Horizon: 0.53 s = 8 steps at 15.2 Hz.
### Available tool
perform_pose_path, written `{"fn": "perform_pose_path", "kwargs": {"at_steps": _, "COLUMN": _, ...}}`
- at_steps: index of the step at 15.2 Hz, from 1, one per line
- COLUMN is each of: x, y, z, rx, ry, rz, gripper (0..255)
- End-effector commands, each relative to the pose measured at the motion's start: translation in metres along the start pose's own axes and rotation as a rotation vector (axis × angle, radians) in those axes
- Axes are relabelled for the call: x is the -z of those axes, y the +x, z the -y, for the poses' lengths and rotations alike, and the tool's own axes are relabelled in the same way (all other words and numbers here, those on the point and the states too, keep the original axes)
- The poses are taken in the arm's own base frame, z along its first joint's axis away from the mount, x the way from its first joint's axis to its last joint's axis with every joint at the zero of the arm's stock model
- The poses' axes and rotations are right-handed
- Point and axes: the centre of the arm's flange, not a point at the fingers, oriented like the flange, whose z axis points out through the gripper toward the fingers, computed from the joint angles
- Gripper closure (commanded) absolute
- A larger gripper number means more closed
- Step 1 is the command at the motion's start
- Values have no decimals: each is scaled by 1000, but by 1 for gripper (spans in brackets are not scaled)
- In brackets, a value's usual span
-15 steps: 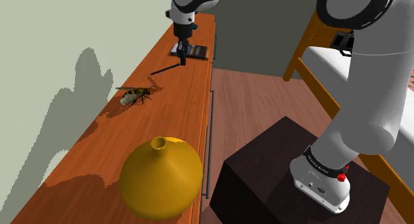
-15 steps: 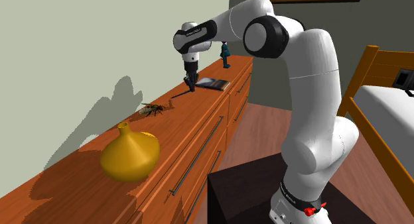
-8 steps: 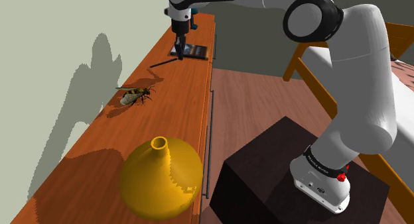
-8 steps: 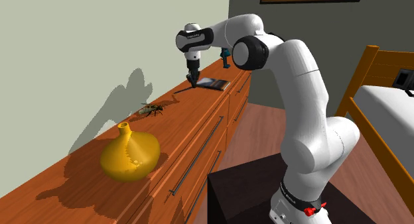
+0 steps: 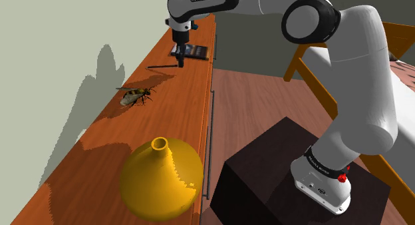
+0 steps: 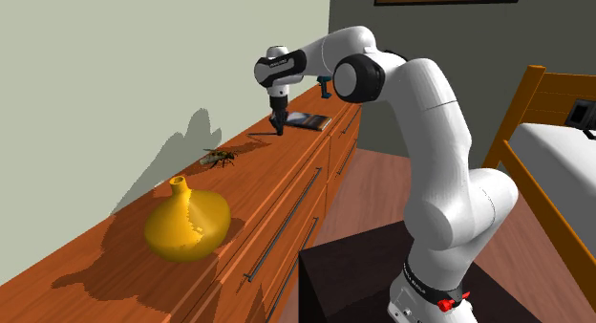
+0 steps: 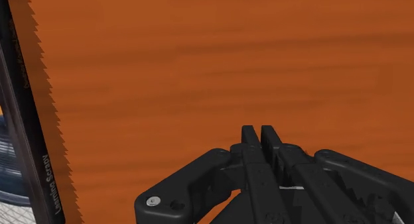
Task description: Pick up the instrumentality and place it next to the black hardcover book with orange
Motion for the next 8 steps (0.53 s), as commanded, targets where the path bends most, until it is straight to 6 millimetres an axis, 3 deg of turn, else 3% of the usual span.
{"fn": "perform_pose_path", "kwargs": {"at_steps": 1, "x": -10, "y": 1, "z": 0, "rx": 0, "ry": 0, "rz": 0, "gripper": 255}}
{"fn": "perform_pose_path", "kwargs": {"at_steps": 4, "x": -28, "y": 2, "z": -1, "rx": 0, "ry": 0, "rz": 0, "gripper": 255}}
{"fn": "perform_pose_path", "kwargs": {"at_steps": 8, "x": -28, "y": 2, "z": -1, "rx": 0, "ry": 0, "rz": 0, "gripper": 255}}
